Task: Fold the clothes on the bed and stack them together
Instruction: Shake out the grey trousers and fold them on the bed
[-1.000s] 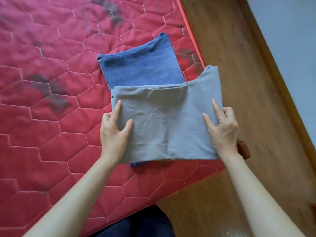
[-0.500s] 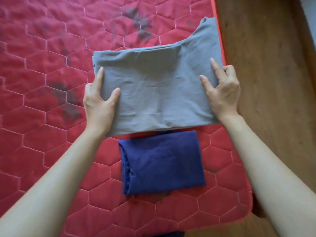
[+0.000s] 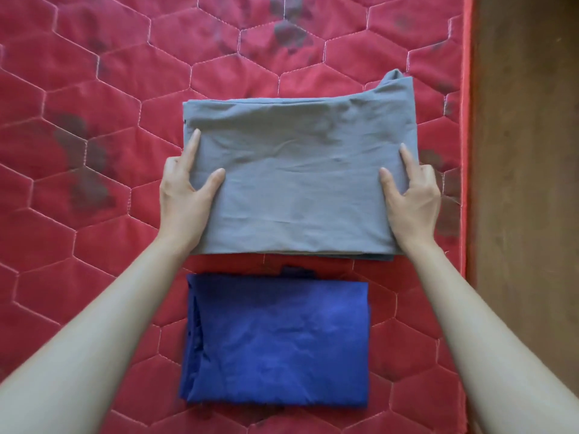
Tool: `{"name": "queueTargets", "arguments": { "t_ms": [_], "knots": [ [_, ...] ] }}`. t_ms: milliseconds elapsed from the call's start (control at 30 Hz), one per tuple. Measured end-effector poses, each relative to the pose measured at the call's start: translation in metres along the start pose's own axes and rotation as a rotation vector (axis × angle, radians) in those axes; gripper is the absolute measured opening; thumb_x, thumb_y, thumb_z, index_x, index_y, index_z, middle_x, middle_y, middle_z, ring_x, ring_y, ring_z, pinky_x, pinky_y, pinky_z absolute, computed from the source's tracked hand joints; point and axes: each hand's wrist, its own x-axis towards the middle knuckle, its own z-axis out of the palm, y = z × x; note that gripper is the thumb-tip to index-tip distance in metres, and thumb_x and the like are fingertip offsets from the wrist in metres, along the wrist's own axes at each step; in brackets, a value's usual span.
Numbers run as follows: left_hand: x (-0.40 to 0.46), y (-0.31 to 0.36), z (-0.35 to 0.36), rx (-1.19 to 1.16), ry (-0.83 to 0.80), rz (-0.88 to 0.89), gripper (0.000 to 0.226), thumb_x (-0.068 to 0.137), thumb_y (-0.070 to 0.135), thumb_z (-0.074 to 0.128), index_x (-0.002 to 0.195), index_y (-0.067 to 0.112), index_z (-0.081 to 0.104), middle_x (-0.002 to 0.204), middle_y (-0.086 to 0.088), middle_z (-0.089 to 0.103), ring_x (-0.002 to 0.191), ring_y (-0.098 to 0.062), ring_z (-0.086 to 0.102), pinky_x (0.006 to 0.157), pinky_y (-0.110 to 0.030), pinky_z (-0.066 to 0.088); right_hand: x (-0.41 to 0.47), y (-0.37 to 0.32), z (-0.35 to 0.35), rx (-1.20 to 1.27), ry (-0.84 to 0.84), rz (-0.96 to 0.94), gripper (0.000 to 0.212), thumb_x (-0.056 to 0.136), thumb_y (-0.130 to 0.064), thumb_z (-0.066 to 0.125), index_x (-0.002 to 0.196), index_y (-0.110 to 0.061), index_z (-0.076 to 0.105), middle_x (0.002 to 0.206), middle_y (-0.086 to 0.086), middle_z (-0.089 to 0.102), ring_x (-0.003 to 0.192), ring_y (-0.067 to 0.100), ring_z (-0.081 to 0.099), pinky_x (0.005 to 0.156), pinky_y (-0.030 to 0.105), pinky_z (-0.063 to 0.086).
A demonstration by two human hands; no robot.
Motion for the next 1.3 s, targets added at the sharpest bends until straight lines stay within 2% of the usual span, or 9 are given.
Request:
{"name": "queueTargets", "arguments": {
  "t_ms": [233, 433, 700, 767, 833, 900, 1033, 1167, 1300],
  "knots": [
    [0.005, 0.011, -0.003, 0.013, -0.011, 0.069, 0.064, 0.091, 0.023, 0.064, 0.147, 0.032, 0.036, 0.107, 0.0, 0.044, 0.093, 0.001, 0.044, 0.085, 0.005, 0.026, -0.009, -0.006, -0.011, 0.0, 0.048, 0.017, 0.05, 0.093, -0.032, 0.062, 0.139, -0.017, 0.051, 0.1, 0.018, 0.053, 0.087, 0.027, 0.055, 0.074, 0.026, 0.036],
    [0.004, 0.004, 0.01, 0.149, -0.006, -0.002, 0.062, 0.094, 0.032, 0.058, 0.149, 0.038, 0.029, 0.106, -0.001, 0.04, 0.089, -0.012, 0.043, 0.082, -0.022, 0.032, -0.009, 0.01, 0.004, -0.027, -0.029, 0.098, 0.052, 0.096, -0.041, 0.054, 0.144, -0.027, 0.043, 0.103, 0.013, 0.05, 0.081, 0.016, 0.047, 0.067, 0.02, 0.027],
    [-0.003, 0.008, 0.014, 0.244, 0.045, 0.004, 0.061, 0.096, 0.031, 0.054, 0.151, 0.035, 0.028, 0.106, -0.002, 0.038, 0.085, -0.013, 0.039, 0.076, -0.022, 0.03, -0.007, 0.006, 0.001, -0.029, 0.0, 0.05, 0.051, 0.096, -0.039, 0.055, 0.143, -0.023, 0.045, 0.104, 0.014, 0.051, 0.083, 0.019, 0.05, 0.068, 0.02, 0.029],
    [-0.004, 0.014, 0.012, 0.349, 0.082, 0.018, 0.059, 0.095, 0.031, 0.053, 0.15, 0.032, 0.031, 0.115, -0.008, 0.044, 0.093, -0.02, 0.045, 0.077, -0.031, 0.034, -0.007, 0.002, -0.003, -0.075, 0.016, 0.05, 0.05, 0.096, -0.04, 0.054, 0.142, -0.025, 0.046, 0.109, 0.014, 0.052, 0.091, 0.024, 0.054, 0.072, 0.027, 0.036],
    [-0.008, 0.02, 0.011, 0.582, 0.133, 0.124, 0.058, 0.092, 0.028, 0.051, 0.148, 0.023, 0.036, 0.138, -0.016, 0.041, 0.12, -0.033, 0.043, 0.089, -0.044, 0.037, -0.009, -0.004, -0.005, -0.242, 0.055, 0.047, 0.048, 0.097, -0.042, 0.05, 0.143, -0.026, 0.046, 0.124, 0.013, 0.051, 0.109, 0.026, 0.052, 0.082, 0.036, 0.041],
    [-0.012, 0.027, 0.015, 0.702, 0.111, 0.314, 0.058, 0.089, 0.024, 0.049, 0.146, 0.019, 0.038, 0.153, -0.017, 0.029, 0.141, -0.036, 0.027, 0.11, -0.051, 0.024, -0.011, -0.015, -0.004, -0.395, 0.114, 0.011, 0.049, 0.099, -0.039, 0.043, 0.145, -0.023, 0.043, 0.145, 0.014, 0.04, 0.132, 0.029, 0.039, 0.102, 0.043, 0.033],
    [-0.035, 0.044, 0.052, 0.713, -0.1, 0.569, 0.054, 0.09, 0.019, 0.049, 0.143, 0.015, 0.044, 0.155, -0.014, 0.031, 0.145, -0.034, 0.023, 0.116, -0.058, 0.014, -0.031, -0.067, 0.03, -0.29, 0.039, -0.206, 0.047, 0.099, -0.03, 0.038, 0.145, -0.021, 0.042, 0.156, 0.014, 0.029, 0.146, 0.03, 0.021, 0.116, 0.05, 0.015],
    [-0.054, 0.03, 0.076, 0.845, -0.254, 0.493, 0.057, 0.098, 0.037, 0.039, 0.151, 0.018, 0.029, 0.16, -0.009, 0.019, 0.148, -0.03, 0.015, 0.117, -0.058, 0.01, -0.059, -0.081, 0.066, -0.327, -0.238, -0.319, 0.053, 0.097, -0.031, 0.029, 0.15, -0.026, 0.031, 0.159, 0.01, 0.021, 0.148, 0.023, 0.015, 0.119, 0.051, 0.009],
    [-0.049, 0.002, 0.056, 0.86, -0.162, 0.397, 0.06, 0.097, 0.048, 0.031, 0.152, 0.024, 0.027, 0.16, -0.008, 0.019, 0.148, -0.031, 0.014, 0.118, -0.054, 0.006, -0.044, -0.028, 0.05, -0.438, -0.176, -0.253, 0.057, 0.098, -0.043, 0.034, 0.152, -0.024, 0.028, 0.159, 0.009, 0.021, 0.148, 0.024, 0.016, 0.12, 0.047, 0.008]
  ]
}}
